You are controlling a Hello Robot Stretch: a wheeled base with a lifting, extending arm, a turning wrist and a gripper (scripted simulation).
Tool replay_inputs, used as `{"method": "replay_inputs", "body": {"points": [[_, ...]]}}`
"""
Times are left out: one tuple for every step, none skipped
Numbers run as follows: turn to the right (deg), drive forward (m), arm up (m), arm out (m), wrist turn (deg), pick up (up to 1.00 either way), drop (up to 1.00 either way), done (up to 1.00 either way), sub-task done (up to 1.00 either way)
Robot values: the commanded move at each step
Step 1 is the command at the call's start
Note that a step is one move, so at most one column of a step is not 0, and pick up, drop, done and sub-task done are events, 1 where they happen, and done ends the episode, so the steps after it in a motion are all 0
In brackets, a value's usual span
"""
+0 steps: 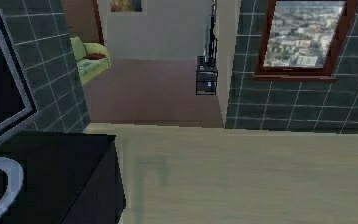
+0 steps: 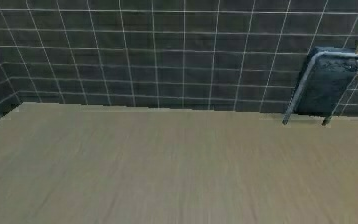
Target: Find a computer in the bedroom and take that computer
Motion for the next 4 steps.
{"method": "replay_inputs", "body": {"points": [[0.0, 1.00, 0.00, 0.00, 0.0, 0.00, 0.00, 0.00, 0.00], [0.0, 0.30, 0.00, 0.00, 0.0, 0.00, 0.00, 0.00, 0.00], [-30.0, 0.00, 0.00, 0.00, 0.0, 0.00, 0.00, 0.00, 0.00], [0.0, 1.00, 0.00, 0.00, 0.0, 0.00, 0.00, 0.00, 0.00]]}}
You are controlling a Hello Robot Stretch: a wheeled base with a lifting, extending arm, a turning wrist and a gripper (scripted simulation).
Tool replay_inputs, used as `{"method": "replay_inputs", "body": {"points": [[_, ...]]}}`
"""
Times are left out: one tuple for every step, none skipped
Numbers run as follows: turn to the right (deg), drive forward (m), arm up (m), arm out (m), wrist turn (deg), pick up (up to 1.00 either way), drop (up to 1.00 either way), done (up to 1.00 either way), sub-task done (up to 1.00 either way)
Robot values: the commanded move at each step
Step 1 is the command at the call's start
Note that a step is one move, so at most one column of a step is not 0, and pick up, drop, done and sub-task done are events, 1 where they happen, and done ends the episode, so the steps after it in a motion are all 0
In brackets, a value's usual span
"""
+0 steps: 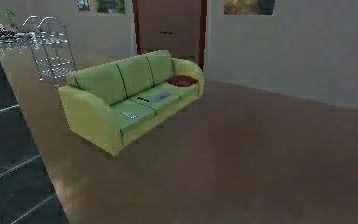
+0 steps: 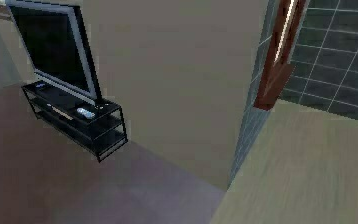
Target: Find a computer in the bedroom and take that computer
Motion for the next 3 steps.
{"method": "replay_inputs", "body": {"points": [[-6.0, 0.00, 0.00, 0.00, 0.0, 0.00, 0.00, 0.00, 0.00], [0.0, 0.50, 0.00, 0.00, 0.0, 0.00, 0.00, 0.00, 0.00], [-6.0, 0.00, 0.00, 0.00, 0.0, 0.00, 0.00, 0.00, 0.00]]}}
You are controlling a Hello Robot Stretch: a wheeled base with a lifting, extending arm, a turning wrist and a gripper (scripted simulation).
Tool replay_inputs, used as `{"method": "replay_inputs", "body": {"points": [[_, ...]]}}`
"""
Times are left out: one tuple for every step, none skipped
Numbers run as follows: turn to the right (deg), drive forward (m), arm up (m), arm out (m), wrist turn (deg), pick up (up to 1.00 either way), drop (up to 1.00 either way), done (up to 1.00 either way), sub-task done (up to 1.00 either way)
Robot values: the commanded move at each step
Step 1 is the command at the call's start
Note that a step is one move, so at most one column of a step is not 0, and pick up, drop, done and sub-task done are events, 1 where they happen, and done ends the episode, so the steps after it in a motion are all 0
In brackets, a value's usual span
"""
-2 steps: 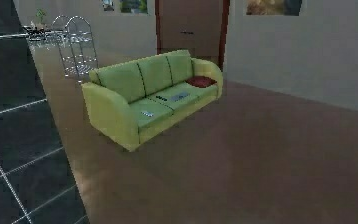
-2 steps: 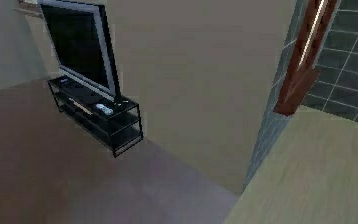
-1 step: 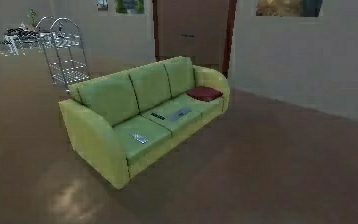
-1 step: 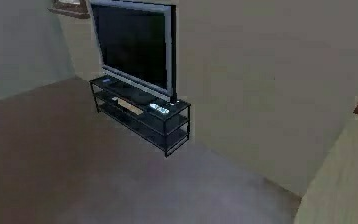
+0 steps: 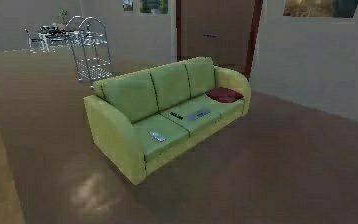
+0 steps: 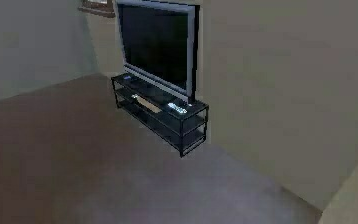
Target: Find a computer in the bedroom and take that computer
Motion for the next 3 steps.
{"method": "replay_inputs", "body": {"points": [[0.0, 0.40, 0.00, 0.00, 0.0, 0.00, 0.00, 0.00, 0.00], [-42.0, 0.00, 0.00, 0.00, 0.0, 0.00, 0.00, 0.00, 0.00], [0.0, 0.55, 0.00, 0.00, 0.0, 0.00, 0.00, 0.00, 0.00]]}}
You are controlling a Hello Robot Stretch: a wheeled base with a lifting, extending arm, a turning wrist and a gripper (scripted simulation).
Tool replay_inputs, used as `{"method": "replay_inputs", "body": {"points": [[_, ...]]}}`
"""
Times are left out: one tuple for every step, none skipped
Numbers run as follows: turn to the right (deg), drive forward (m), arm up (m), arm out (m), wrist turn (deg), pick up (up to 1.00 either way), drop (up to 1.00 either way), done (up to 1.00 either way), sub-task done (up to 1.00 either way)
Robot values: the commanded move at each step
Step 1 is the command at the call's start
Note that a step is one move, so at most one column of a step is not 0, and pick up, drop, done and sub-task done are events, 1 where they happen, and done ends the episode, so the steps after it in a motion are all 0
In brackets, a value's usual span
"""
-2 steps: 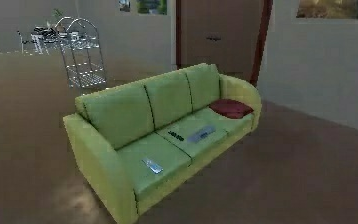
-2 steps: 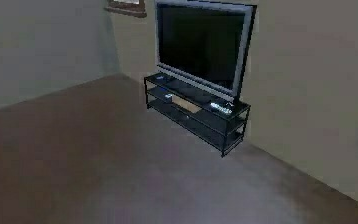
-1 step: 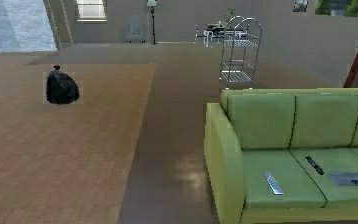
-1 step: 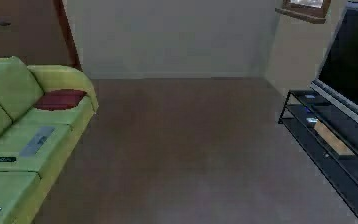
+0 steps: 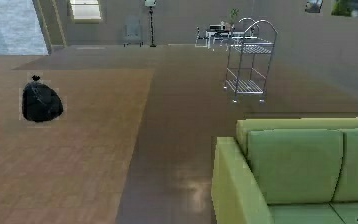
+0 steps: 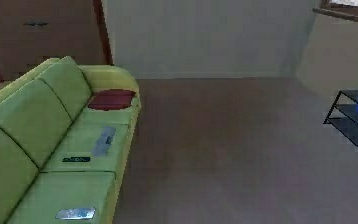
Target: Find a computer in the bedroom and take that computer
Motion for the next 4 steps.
{"method": "replay_inputs", "body": {"points": [[-45.0, 0.00, 0.00, 0.00, 0.0, 0.00, 0.00, 0.00, 0.00], [-45.0, 0.00, 0.00, 0.00, 0.0, 0.00, 0.00, 0.00, 0.00], [0.0, 0.30, 0.00, 0.00, 0.0, 0.00, 0.00, 0.00, 0.00], [9.0, 0.00, 0.00, 0.00, 0.0, 0.00, 0.00, 0.00, 0.00]]}}
